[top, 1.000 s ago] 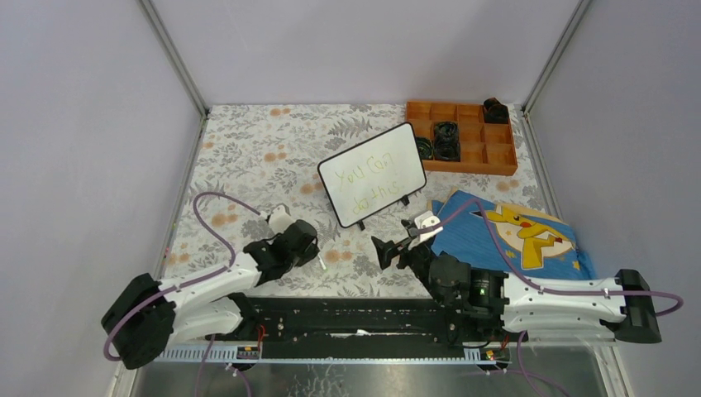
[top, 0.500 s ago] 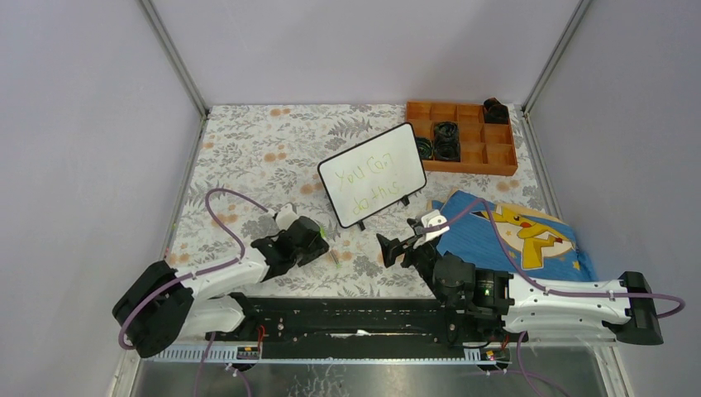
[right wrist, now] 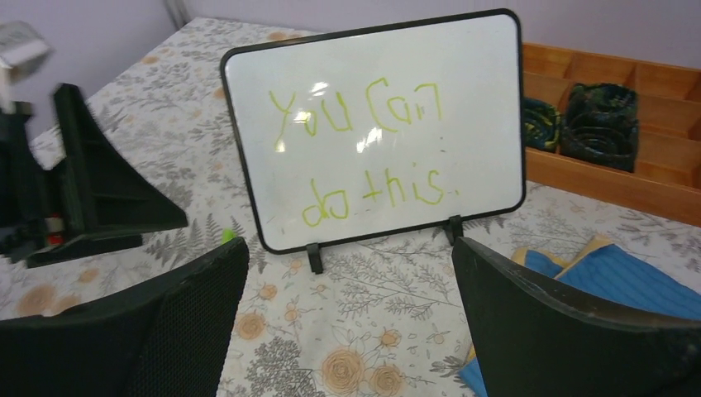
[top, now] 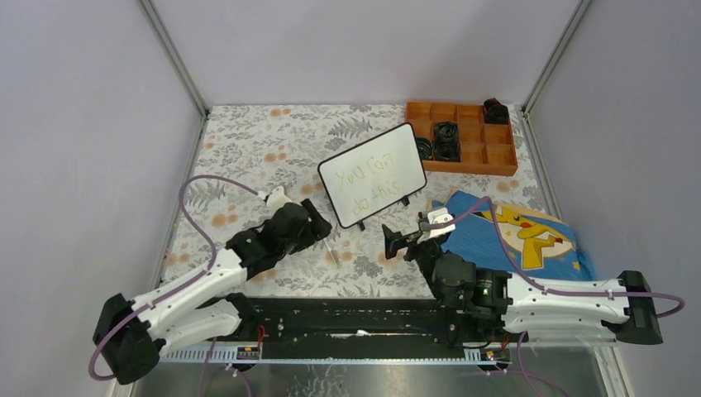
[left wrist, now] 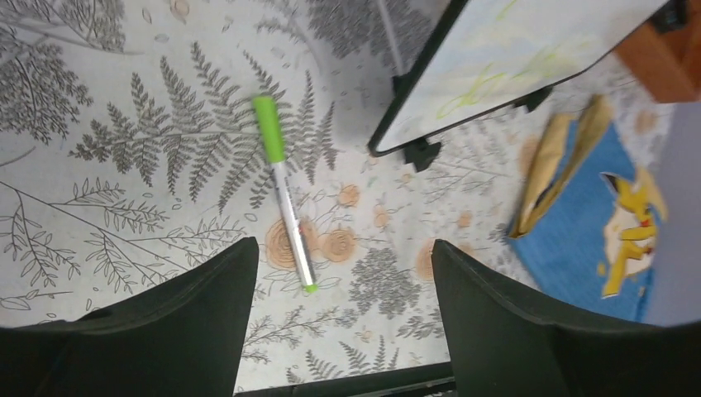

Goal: Write a sentence on the whiteboard
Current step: Reset both arms

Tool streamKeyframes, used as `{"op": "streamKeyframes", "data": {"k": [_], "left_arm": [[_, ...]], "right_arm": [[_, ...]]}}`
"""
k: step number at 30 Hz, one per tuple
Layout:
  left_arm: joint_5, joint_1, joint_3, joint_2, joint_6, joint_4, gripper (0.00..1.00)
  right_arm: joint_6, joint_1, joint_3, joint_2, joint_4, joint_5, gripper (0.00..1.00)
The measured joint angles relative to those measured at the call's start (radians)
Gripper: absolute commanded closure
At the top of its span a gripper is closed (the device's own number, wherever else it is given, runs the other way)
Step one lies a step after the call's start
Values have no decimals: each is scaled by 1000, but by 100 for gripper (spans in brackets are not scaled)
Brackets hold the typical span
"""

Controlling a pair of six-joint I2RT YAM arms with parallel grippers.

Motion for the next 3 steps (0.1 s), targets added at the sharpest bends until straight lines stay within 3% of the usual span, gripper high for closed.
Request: {"op": "streamKeyframes", "data": {"k": [3], "left_arm": [[-25, 0, 31, -63, 13, -33, 14]], "right_arm": [[-14, 0, 23, 48, 20, 68, 0]]}}
